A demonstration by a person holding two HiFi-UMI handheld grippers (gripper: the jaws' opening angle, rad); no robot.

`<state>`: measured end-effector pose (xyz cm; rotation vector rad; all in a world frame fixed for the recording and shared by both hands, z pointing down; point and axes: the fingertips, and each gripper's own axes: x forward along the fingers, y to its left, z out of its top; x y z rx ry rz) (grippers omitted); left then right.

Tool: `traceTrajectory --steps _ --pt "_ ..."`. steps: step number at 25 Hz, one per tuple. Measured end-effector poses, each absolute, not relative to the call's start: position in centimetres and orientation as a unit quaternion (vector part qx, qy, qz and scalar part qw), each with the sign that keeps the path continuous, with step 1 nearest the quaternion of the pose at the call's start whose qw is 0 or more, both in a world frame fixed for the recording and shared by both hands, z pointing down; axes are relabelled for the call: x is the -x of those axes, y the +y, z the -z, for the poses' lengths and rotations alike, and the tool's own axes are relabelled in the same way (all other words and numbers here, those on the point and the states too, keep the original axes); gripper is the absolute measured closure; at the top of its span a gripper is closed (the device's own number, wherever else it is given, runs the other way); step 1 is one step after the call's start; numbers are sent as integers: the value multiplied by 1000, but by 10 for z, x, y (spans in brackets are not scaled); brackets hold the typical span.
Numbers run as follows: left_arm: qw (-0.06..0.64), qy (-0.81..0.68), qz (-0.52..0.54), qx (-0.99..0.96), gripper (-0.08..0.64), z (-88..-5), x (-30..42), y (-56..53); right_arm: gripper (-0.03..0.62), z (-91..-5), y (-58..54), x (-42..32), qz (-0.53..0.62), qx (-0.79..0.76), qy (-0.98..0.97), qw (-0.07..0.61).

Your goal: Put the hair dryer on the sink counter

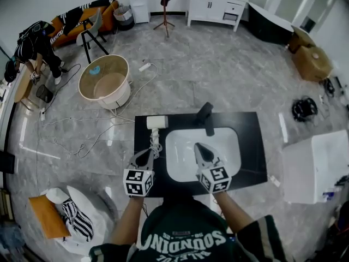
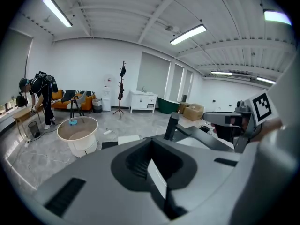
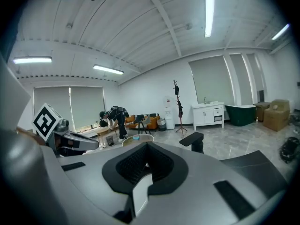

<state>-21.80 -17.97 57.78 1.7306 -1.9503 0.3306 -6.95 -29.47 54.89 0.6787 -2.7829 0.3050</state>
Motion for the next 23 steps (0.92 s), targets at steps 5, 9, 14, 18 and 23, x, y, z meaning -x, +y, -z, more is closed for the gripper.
traceTrajectory --steps 5,9,14,18,23 --pt "248 -720 -115 -638 558 -578 218 -179 594 -553 -292 73 -105 -228 -959 132" --pt "248 -719 -112 -640 560 -575 219 -182 594 -555 -291 73 -111 -225 -959 134" --pt "252 -717 -112 -640 559 -581 220 -186 594 -554 -294 75 -105 -221 -960 133" --pt "257 -716 -113 -640 558 -585 221 -187 594 -555 -295 78 -106 -220 -960 133" --pt "261 -714 -113 -640 558 -586 224 -186 594 -550 -295 80 -105 -221 -960 135"
